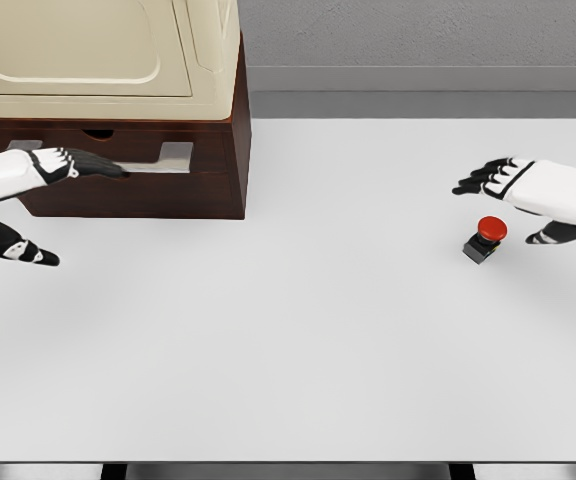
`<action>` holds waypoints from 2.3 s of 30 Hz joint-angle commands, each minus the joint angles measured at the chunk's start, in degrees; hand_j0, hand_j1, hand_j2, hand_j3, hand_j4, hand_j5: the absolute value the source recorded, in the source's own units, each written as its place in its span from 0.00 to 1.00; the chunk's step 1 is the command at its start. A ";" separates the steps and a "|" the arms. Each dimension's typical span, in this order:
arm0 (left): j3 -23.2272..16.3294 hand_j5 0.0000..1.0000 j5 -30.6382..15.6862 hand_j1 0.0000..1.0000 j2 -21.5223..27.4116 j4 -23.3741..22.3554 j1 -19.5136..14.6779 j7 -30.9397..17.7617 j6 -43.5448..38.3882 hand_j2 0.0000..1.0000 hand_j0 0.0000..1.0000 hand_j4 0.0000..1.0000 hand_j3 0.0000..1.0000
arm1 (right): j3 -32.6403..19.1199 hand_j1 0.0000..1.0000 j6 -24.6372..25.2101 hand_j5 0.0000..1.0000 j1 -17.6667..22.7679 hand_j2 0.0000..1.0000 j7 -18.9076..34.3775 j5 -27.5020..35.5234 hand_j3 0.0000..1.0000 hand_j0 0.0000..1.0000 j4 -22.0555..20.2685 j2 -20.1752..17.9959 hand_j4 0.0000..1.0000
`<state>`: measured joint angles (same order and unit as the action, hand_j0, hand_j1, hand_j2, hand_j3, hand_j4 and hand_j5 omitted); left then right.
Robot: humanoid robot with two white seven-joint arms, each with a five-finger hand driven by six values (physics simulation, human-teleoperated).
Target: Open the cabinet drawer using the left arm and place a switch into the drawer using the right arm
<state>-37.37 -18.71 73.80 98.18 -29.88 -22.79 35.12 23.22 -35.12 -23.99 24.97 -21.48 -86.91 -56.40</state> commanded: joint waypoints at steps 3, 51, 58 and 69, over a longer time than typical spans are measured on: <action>0.02 1.00 -0.54 1.00 -0.41 -2.11 0.00 0.03 -0.12 1.00 1.00 1.00 1.00 | 0.60 1.00 0.12 1.00 -0.09 1.00 -0.10 -1.28 1.00 1.00 0.60 2.17 1.00; -1.83 1.00 2.71 1.00 -13.95 -14.86 -2.37 -1.11 -0.12 1.00 1.00 1.00 1.00 | 5.17 1.00 0.12 1.00 -2.72 1.00 -0.01 -1.19 1.00 1.00 9.65 6.13 1.00; -2.27 1.00 2.71 1.00 -14.91 -16.88 -2.46 -1.11 -0.12 1.00 1.00 1.00 1.00 | 5.26 1.00 0.12 1.00 -2.72 1.00 -0.01 -1.46 1.00 1.00 10.09 5.78 1.00; -2.27 1.00 2.80 1.00 -15.09 -18.11 -3.16 -1.02 -0.12 1.00 1.00 1.00 1.00 | 5.34 1.00 0.12 1.00 -3.16 1.00 0.07 -2.69 1.00 1.00 11.14 5.60 1.00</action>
<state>-39.70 -15.50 58.72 80.33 -33.05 -23.86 35.11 28.59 -35.11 -27.16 25.07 -24.17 -76.25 -50.83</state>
